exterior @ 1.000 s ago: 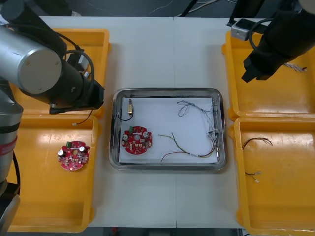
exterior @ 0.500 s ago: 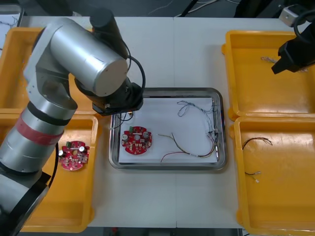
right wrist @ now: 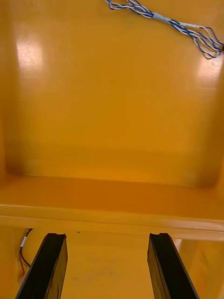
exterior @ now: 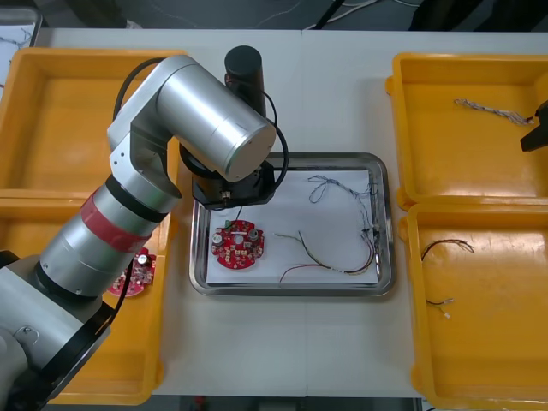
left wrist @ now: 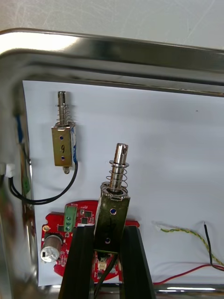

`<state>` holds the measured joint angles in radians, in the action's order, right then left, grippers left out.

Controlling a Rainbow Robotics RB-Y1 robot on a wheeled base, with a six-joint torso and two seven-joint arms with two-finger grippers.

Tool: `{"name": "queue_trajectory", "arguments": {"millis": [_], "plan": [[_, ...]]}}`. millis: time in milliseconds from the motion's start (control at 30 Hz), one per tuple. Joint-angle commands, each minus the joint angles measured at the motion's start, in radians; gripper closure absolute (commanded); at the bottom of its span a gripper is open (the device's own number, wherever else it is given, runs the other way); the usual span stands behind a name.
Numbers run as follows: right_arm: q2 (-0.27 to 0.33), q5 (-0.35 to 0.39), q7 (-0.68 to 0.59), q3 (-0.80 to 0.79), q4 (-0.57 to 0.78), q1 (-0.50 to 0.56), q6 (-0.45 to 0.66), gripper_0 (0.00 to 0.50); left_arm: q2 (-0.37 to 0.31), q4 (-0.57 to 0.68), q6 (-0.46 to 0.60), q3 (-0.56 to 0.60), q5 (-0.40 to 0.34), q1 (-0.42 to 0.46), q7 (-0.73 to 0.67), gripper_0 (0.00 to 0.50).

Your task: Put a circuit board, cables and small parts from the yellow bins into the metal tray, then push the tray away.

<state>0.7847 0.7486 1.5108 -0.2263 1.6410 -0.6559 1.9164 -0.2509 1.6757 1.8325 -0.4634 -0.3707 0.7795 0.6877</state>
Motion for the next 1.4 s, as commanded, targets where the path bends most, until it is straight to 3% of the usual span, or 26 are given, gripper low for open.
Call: {"name": "queue_trajectory", "arguments": {"millis": [33,333,633,900,1400], "plan": [[0.048,-0.025,-0.027,-0.058,0.049,0.030,0.003,0.000,0.056,-0.053,-0.030,-0.026,0.035,0.075,-0.036,0.500],[0.038,-0.046,-0.047,-0.096,0.137,0.111,0.003,0.000,0.082,-0.172,-0.101,-0.044,0.061,0.106,-0.019,0.500],[-0.013,-0.040,-0.061,-0.143,0.195,0.182,0.003,0.000,0.082,-0.179,-0.102,-0.063,0.056,0.103,-0.013,0.500],[-0.074,-0.063,-0.089,-0.165,0.339,0.291,0.003,0.000,0.081,-0.218,-0.113,-0.078,0.062,0.103,-0.007,0.500],[-0.096,-0.077,-0.109,-0.169,0.416,0.343,0.003,0.000,0.082,-0.254,-0.194,-0.078,0.090,0.103,-0.003,0.500]]}}
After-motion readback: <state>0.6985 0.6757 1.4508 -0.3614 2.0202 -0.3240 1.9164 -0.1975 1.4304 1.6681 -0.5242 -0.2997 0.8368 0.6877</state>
